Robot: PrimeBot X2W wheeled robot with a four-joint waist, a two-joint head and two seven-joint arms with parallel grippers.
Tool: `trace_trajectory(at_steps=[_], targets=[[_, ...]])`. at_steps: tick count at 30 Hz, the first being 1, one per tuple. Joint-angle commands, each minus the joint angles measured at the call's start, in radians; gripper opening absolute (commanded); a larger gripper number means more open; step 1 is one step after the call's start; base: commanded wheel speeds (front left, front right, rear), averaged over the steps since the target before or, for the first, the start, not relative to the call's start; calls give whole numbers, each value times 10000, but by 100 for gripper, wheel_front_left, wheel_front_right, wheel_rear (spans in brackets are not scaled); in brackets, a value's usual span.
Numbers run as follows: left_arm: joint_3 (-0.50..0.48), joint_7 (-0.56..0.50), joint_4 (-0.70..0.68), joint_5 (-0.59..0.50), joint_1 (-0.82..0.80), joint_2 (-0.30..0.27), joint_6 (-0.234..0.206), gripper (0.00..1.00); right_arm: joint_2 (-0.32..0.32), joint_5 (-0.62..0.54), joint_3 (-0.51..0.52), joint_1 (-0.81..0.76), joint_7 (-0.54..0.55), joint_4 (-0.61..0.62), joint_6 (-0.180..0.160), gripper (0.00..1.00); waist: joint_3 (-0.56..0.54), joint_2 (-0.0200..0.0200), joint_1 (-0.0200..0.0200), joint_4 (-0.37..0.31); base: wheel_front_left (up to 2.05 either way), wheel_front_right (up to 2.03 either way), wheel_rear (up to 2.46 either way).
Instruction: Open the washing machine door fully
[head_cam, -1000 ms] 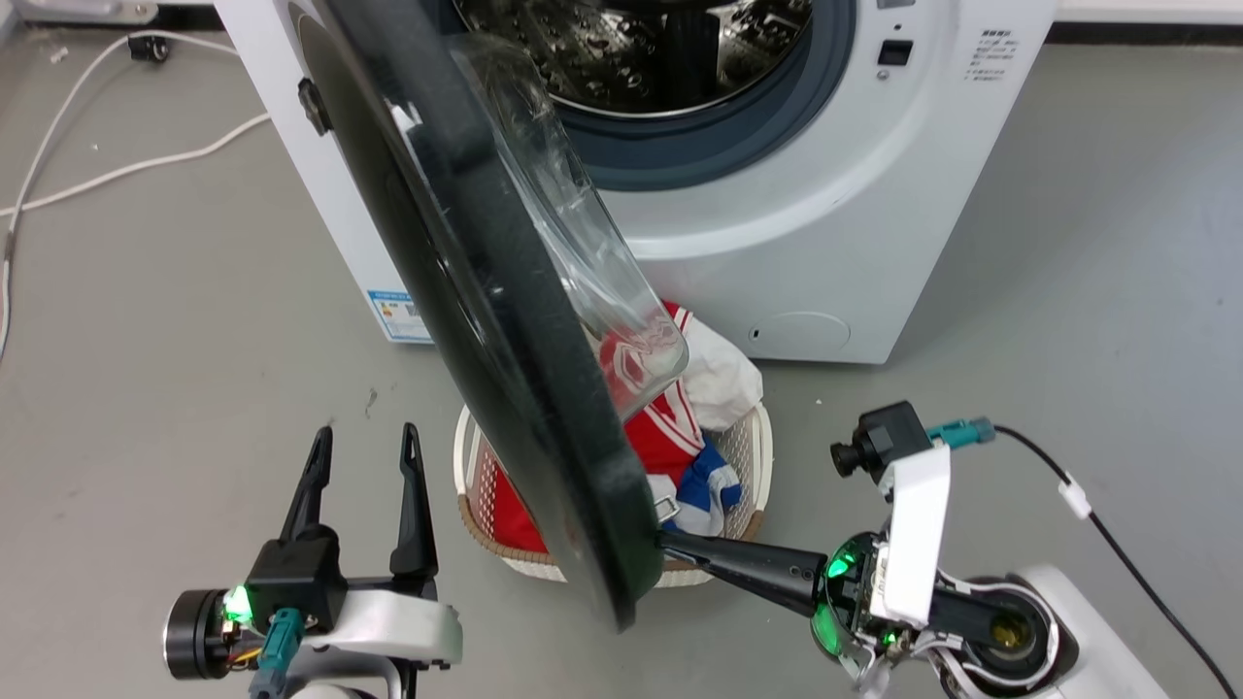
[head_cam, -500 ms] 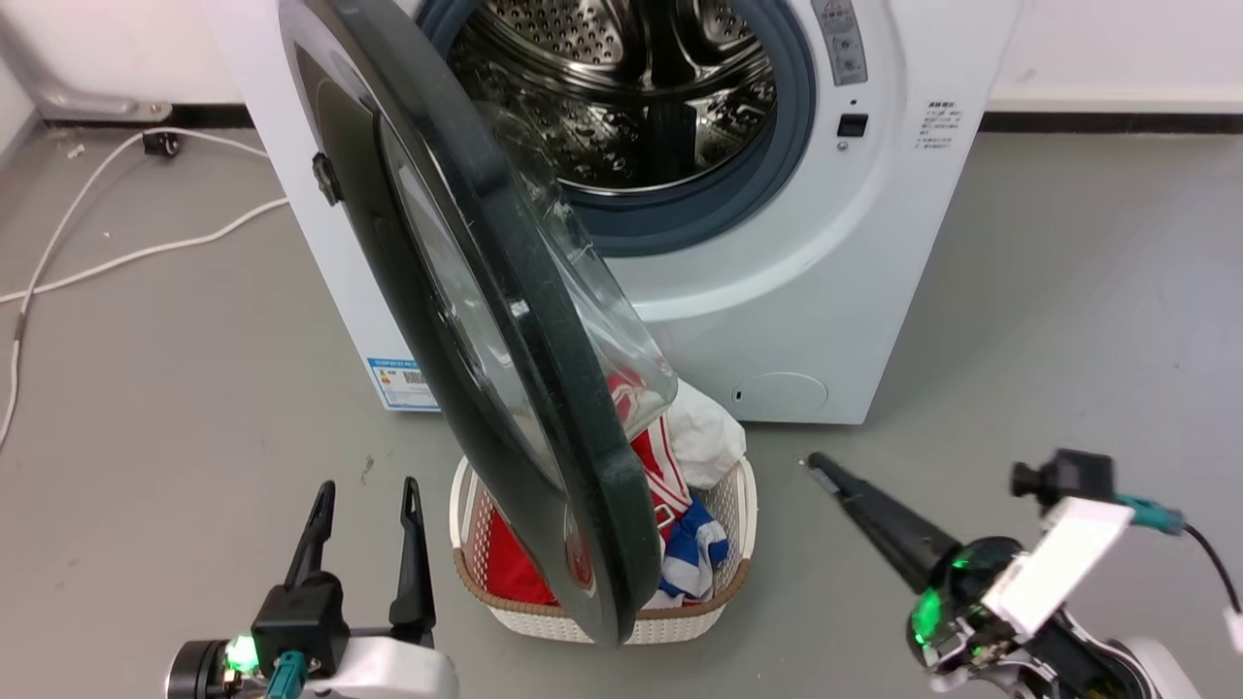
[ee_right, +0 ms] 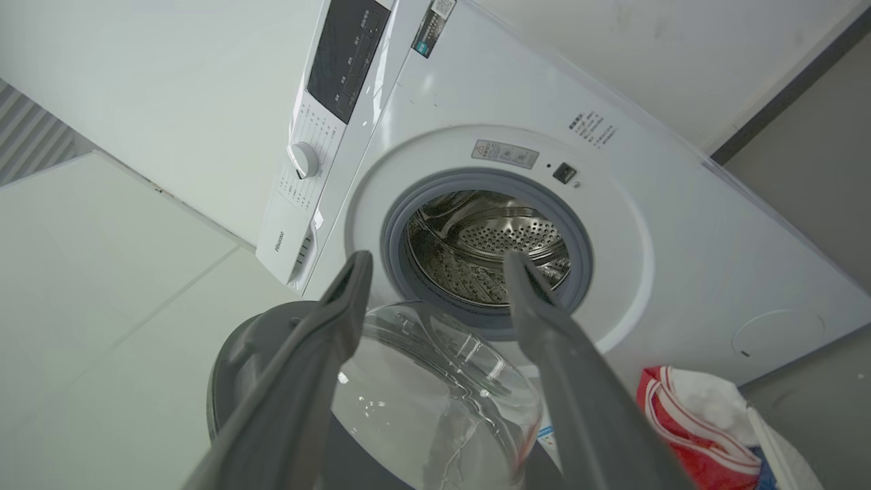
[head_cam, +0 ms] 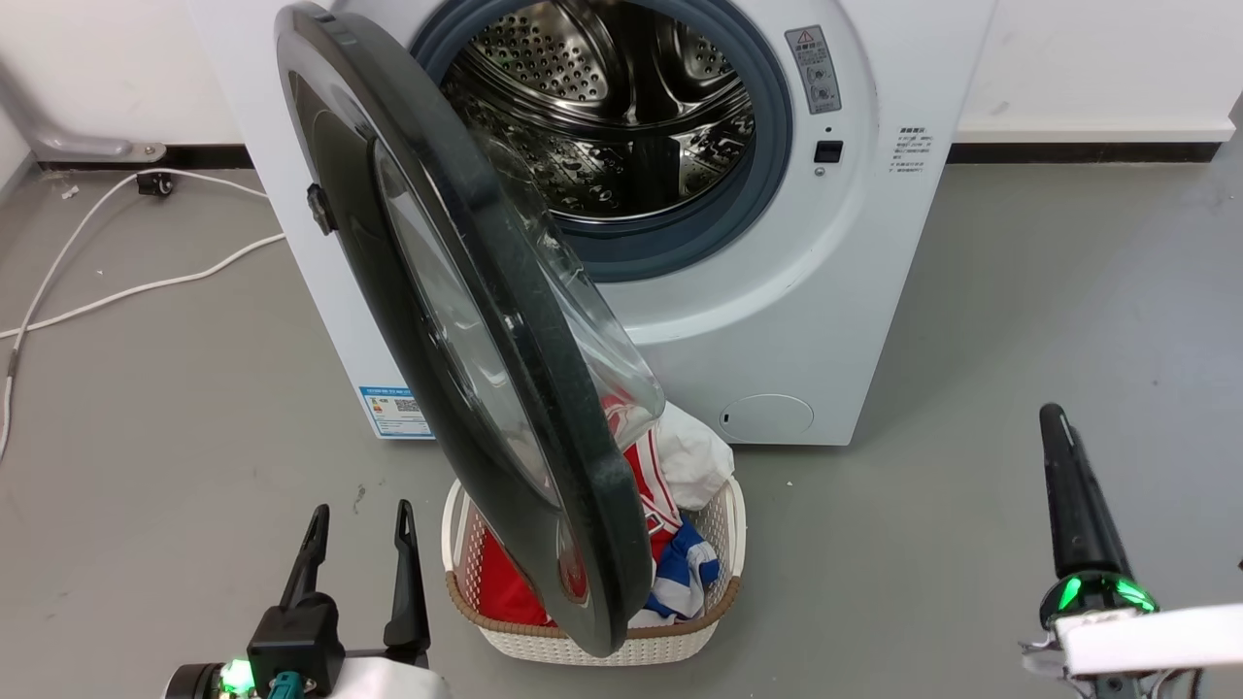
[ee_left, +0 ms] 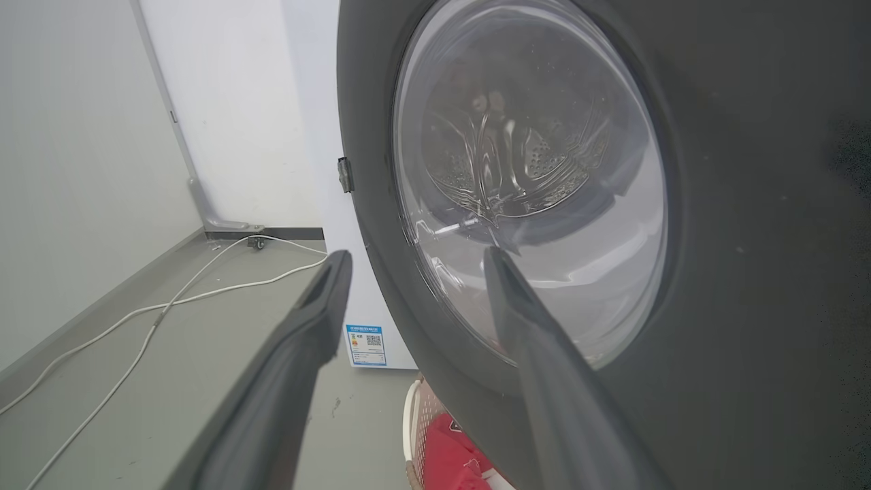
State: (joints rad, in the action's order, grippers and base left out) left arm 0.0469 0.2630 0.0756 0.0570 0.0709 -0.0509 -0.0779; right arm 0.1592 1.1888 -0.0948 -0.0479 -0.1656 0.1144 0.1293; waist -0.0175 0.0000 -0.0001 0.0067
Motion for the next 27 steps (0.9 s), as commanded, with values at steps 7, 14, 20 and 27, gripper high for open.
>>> trace_trajectory(at_steps=[7,14,20,27], targets=[[-22,28,-56,-41,25,7,-19,100,-169,-6299,232,-182,-987,-92,21,100,27,0,1,7,0,0,0],[6,28,-47,-63,-25,7,-11,100,-767,-9818,573,-519,-992,335,12,100,37,0,1,44,0,0,0],[45,28,-21,-53,-81,7,-13,100,-1024,-11652,678,-880,-994,79,13,100,0,0,1,124,0,0,0],[79,28,-25,-65,-33,7,-63,100,-1103,-11491,984,-1115,-995,-708,12,100,-39,0,1,164,0,0,0]])
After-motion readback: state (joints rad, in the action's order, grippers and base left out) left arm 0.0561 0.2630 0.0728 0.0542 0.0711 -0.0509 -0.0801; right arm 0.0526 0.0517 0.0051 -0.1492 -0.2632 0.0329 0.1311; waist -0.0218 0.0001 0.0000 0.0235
